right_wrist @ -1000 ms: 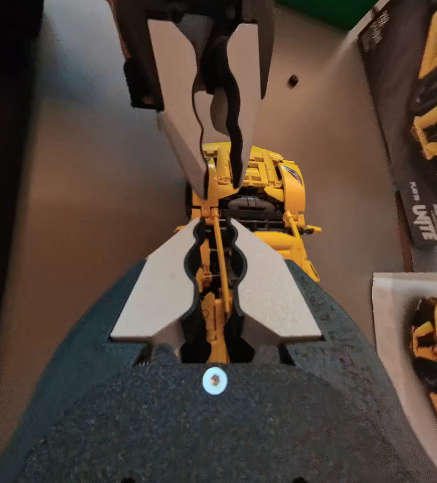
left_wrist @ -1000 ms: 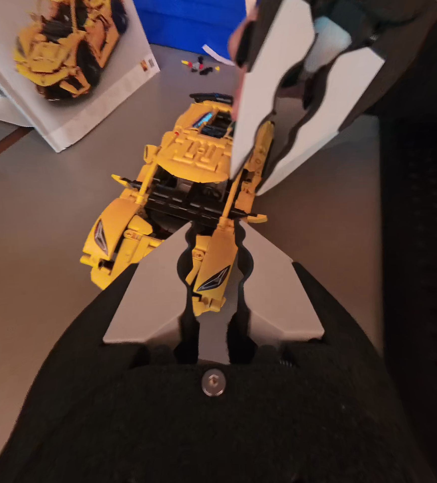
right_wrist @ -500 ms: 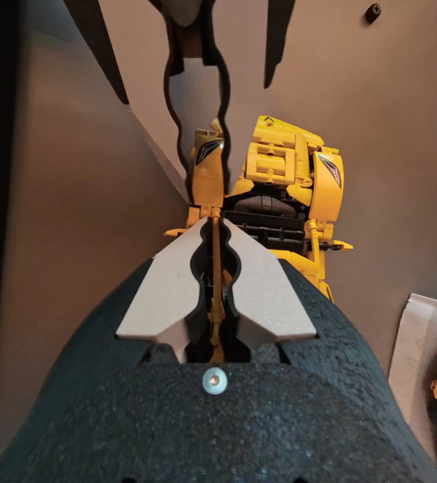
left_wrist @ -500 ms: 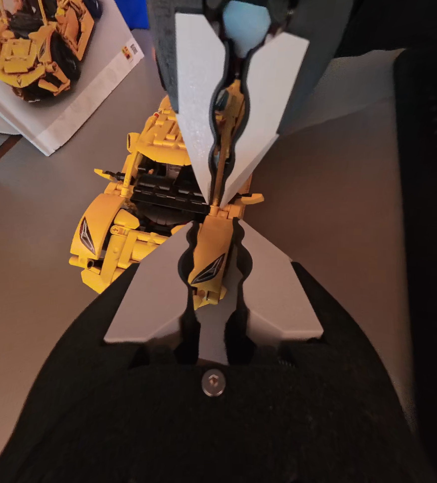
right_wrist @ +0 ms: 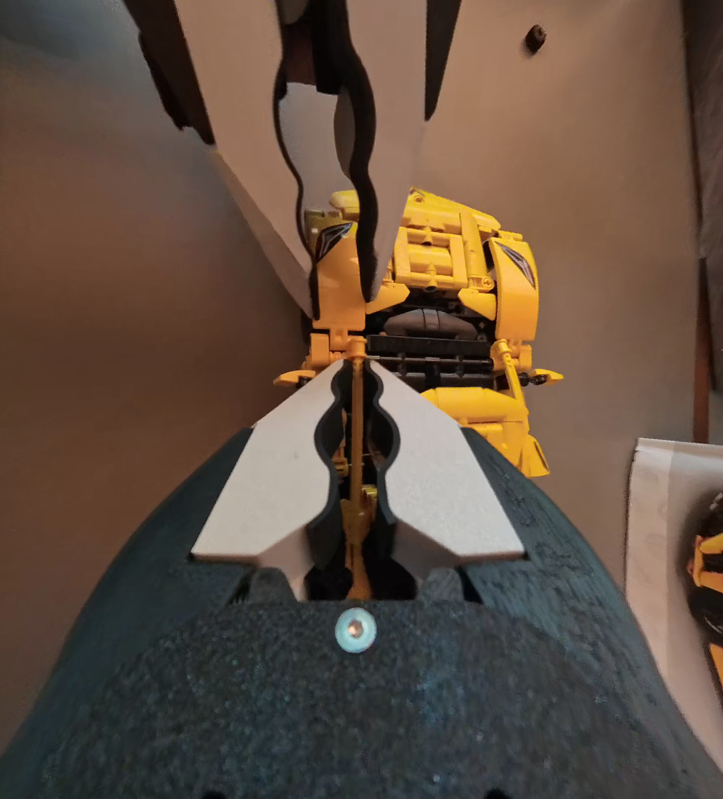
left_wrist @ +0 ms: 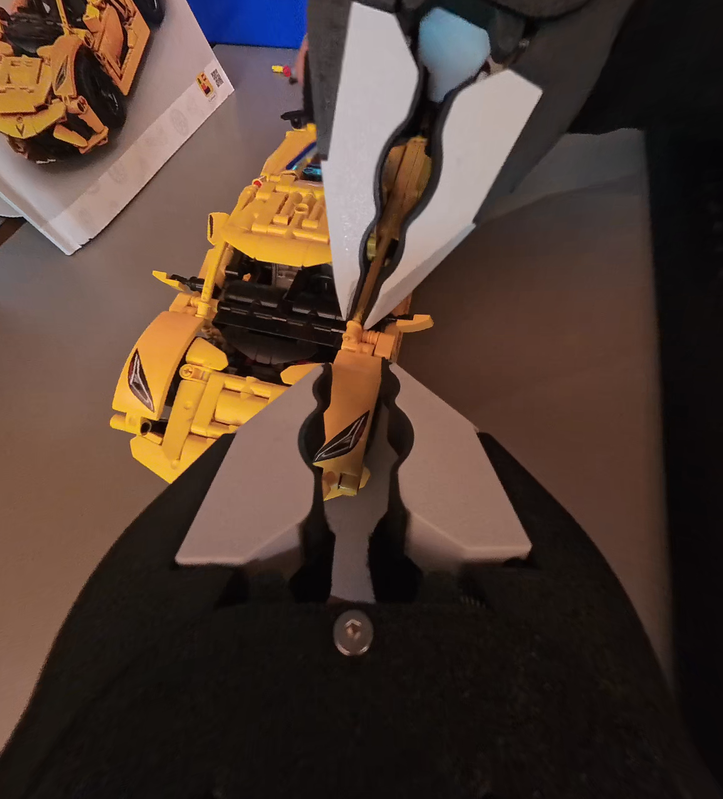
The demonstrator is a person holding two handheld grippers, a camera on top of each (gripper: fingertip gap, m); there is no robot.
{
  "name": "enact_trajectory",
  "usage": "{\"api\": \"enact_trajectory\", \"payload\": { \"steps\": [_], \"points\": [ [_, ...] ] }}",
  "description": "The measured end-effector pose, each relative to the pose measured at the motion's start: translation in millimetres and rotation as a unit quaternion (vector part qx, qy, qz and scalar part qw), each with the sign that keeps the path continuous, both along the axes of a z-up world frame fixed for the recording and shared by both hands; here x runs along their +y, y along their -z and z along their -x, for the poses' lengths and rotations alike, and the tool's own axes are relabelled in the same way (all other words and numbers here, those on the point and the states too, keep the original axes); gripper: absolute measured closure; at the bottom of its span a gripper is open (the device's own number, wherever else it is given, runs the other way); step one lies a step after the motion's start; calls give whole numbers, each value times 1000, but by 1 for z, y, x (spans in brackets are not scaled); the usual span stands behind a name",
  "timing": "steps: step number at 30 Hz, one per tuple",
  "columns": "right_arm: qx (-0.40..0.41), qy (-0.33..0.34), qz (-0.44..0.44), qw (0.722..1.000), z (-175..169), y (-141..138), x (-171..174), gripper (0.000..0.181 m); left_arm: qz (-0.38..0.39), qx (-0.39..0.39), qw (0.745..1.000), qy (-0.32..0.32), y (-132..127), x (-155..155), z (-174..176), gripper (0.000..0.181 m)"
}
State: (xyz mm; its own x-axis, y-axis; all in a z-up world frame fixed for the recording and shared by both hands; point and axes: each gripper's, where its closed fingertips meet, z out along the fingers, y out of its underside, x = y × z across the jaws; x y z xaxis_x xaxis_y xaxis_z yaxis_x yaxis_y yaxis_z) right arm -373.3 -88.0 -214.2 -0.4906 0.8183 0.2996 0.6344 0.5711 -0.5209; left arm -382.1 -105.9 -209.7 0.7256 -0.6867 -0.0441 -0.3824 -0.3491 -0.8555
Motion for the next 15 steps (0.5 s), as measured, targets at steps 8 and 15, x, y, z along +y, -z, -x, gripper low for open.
{"api": "enact_trajectory", "payload": {
  "steps": [8, 15],
  "points": [
    [16, 4, 42, 999, 2, -4, 0, 177, 7, -5, 1000, -8, 0, 2, -1, 158],
    [67, 31, -96, 993, 13, -13, 24, 181, 16, -10, 1000, -11, 0, 1, -2, 159]
  ]
}}
